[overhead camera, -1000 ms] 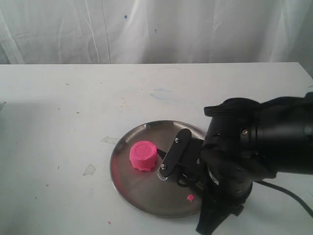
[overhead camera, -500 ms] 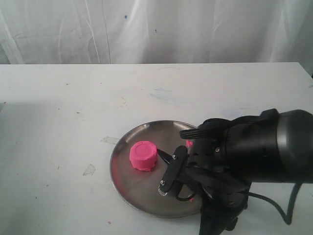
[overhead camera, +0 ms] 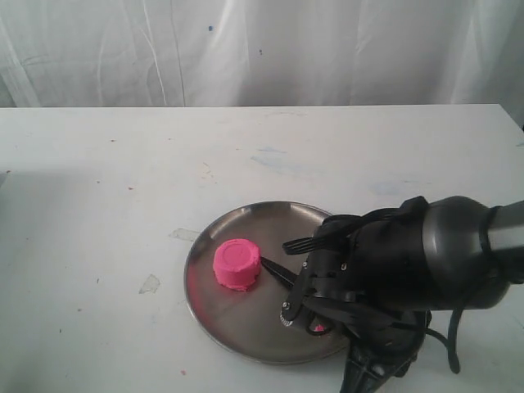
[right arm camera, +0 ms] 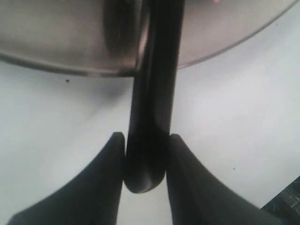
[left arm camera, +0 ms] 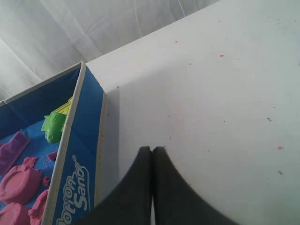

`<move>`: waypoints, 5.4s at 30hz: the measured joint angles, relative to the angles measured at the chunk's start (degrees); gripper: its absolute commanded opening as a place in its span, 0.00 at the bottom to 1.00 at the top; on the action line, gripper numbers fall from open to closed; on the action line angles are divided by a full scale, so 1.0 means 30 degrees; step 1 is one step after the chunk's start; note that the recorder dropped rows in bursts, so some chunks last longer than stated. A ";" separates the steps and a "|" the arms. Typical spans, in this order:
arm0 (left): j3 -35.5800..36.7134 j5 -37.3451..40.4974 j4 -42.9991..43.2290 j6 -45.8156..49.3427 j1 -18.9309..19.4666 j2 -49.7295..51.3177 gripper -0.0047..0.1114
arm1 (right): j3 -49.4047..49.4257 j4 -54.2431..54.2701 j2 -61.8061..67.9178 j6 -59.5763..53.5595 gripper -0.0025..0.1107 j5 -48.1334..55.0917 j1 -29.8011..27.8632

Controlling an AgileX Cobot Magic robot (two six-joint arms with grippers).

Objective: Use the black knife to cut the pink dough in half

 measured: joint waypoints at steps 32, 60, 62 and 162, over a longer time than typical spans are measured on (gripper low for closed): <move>0.0000 0.0000 0.0000 0.0000 0.0000 0.0000 0.04 | 0.0147 0.9526 -0.5742 -0.7782 0.02 -0.3422 -0.6819; 0.0000 0.0000 0.0000 0.0000 0.0000 0.0000 0.04 | 0.0237 2.1598 -0.0841 -1.8060 0.03 0.0203 -1.5154; 0.0000 0.0000 0.0000 0.0000 0.0000 0.0000 0.04 | 0.0237 2.1598 -0.0560 -1.8093 0.07 0.0301 -1.5235; 0.0000 0.0000 0.0000 0.0000 0.0000 0.0000 0.04 | 0.1220 -0.4810 0.0352 0.3262 0.02 -0.0445 -0.0217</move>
